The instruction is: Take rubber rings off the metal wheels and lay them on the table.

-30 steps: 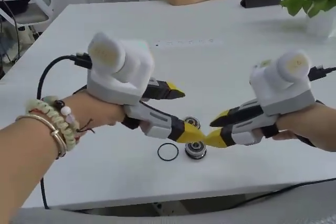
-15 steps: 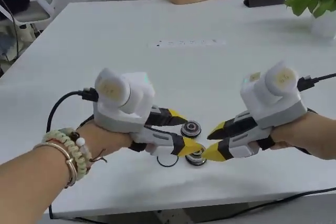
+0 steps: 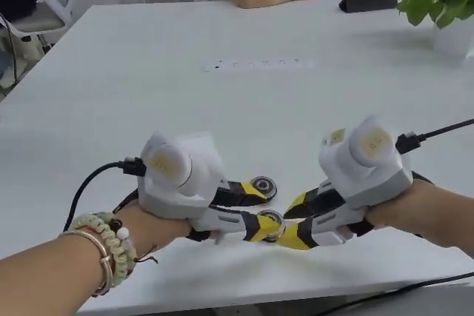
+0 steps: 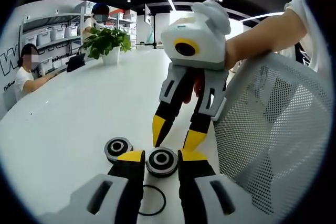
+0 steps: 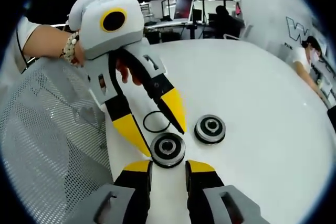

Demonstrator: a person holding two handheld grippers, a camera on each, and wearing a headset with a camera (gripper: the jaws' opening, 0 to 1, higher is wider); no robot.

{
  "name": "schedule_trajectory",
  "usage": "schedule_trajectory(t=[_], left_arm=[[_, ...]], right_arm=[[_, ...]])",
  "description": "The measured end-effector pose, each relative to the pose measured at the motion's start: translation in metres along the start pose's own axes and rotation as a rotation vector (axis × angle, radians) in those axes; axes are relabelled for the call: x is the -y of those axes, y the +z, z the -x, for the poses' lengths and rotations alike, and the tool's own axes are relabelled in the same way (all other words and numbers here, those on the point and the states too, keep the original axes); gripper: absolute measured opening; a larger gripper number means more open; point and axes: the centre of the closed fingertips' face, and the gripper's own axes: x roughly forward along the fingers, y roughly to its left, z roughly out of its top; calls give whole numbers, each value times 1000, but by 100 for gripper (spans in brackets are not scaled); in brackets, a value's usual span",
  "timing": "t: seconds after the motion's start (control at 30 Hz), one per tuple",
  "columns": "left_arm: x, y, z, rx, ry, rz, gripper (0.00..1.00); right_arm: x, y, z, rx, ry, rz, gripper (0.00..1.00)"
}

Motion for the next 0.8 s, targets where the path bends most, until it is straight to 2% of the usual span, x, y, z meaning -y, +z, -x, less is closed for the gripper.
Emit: schedule_trajectory(t=[0.13, 0.33, 0.43, 0.57, 0.8], left_arm=[[0, -6, -2, -31, 1, -7, 16], [-1, -4, -4, -27, 14, -16, 13], [2, -4, -4, -26, 1, -19, 10], [0, -5, -4, -16, 10, -11, 10], [-3, -6, -4, -12, 28, -1, 8]], right_arm=[[2, 1, -1, 6, -11, -10, 21], [0, 1, -5, -3, -15, 6, 20], [-1, 0, -5, -1, -12, 6, 19], [-1, -1, -4, 0, -7, 0, 18], [-1, -5, -1, -16, -1, 12, 7]])
